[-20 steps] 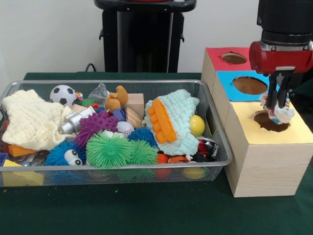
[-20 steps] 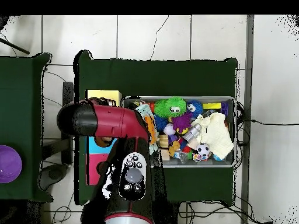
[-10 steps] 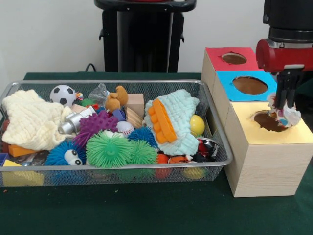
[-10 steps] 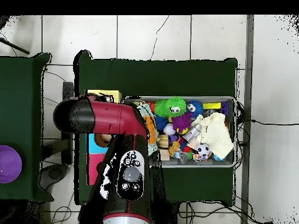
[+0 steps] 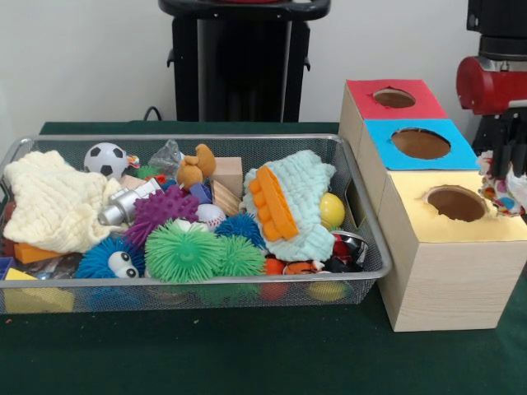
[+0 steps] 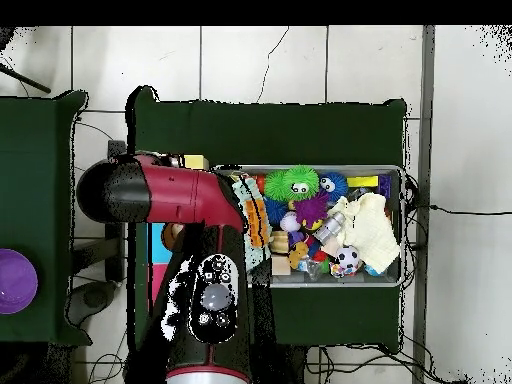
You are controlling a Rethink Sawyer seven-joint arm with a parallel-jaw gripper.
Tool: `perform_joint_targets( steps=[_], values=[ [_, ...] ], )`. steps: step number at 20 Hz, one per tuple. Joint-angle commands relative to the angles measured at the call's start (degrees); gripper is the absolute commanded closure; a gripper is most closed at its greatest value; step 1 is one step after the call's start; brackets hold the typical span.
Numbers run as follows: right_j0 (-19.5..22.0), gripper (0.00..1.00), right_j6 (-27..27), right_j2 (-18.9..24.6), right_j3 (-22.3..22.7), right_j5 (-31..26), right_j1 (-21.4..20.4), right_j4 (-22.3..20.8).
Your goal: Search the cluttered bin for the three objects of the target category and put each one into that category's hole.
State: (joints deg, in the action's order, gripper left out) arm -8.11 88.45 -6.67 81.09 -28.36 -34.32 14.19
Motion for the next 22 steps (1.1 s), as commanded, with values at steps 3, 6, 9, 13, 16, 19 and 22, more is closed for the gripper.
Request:
perform_joint_targets(
  steps=[3,6,9,13,16,19,22],
  values=[
    [1.4,1.0,13.5,3.4,0.7,-4.5,2.6,3.2],
    [1.7,1.0,12.9,3.7,2.1,-3.5,2.1,3.3],
    [2.4,1.0,12.2,4.2,3.3,-2.8,1.5,3.5],
    [2.5,1.0,12.1,3.8,1.9,-5.4,1.4,3.5],
    [2.4,1.0,12.1,3.7,2.4,-5.8,0.8,3.5],
    [2.9,1.0,11.5,4.1,4.5,-5.6,-0.7,3.5],
    [4.1,1.0,10.3,4.6,4.4,-6.8,-1.3,3.6]
  ],
)
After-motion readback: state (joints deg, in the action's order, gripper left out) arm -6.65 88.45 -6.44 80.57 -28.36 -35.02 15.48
